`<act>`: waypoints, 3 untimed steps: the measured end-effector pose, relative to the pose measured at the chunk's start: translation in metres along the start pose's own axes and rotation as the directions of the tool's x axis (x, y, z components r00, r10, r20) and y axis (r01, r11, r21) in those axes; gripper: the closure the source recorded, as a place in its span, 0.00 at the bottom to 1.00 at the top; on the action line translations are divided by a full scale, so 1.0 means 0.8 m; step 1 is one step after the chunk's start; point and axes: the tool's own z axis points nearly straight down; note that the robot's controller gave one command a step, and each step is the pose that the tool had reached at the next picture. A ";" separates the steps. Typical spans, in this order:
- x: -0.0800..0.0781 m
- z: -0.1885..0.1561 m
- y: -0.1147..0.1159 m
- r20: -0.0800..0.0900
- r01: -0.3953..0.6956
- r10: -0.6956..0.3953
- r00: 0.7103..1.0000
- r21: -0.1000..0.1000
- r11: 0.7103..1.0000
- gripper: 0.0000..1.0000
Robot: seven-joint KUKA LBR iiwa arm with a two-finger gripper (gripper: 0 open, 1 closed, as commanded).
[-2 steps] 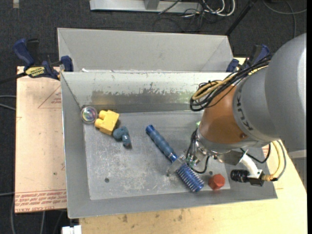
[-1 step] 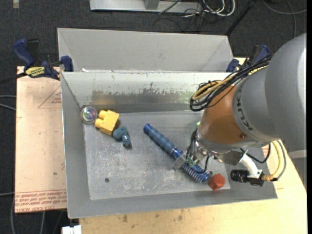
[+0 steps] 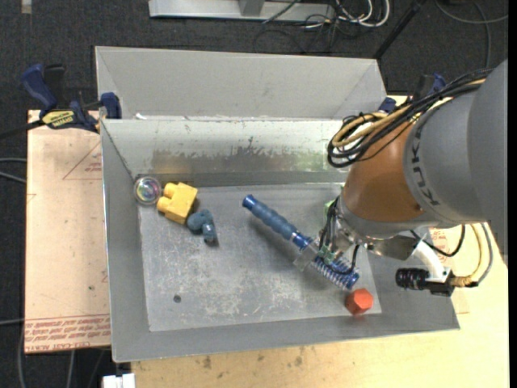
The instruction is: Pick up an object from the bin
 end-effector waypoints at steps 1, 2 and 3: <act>0.000 -0.007 0.000 -0.002 0.003 -0.003 1.000 0.003 1.000 1.00; 0.001 -0.045 0.001 -0.001 0.007 -0.007 1.000 0.002 1.000 1.00; 0.001 -0.049 0.001 -0.002 0.010 -0.010 1.000 0.003 1.000 1.00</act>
Offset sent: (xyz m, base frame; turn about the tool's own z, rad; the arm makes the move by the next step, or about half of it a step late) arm 0.0002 0.0000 0.0063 0.0000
